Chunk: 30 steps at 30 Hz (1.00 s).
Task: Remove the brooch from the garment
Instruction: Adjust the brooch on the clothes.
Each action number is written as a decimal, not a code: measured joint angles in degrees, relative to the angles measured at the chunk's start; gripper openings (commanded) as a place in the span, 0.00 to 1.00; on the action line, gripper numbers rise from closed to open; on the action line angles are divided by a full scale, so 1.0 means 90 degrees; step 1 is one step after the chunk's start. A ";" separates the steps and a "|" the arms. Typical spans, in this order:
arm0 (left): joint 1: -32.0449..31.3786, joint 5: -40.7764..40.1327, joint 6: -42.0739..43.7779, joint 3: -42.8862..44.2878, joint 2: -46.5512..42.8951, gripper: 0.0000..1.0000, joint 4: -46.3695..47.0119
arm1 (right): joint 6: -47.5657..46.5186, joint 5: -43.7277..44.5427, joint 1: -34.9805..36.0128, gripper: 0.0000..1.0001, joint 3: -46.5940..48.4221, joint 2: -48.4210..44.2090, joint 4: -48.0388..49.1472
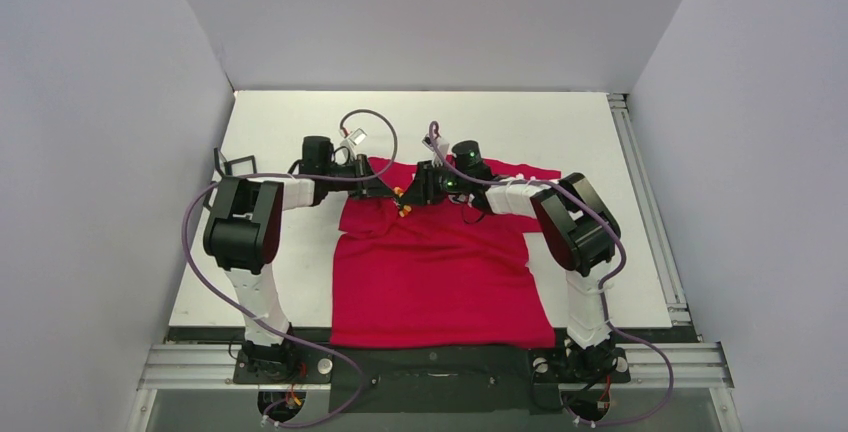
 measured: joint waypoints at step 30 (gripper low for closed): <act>-0.0527 -0.0478 0.0945 0.0707 0.0000 0.00 -0.1290 | -0.1246 0.0194 0.0068 0.07 0.0685 0.0002 -0.1882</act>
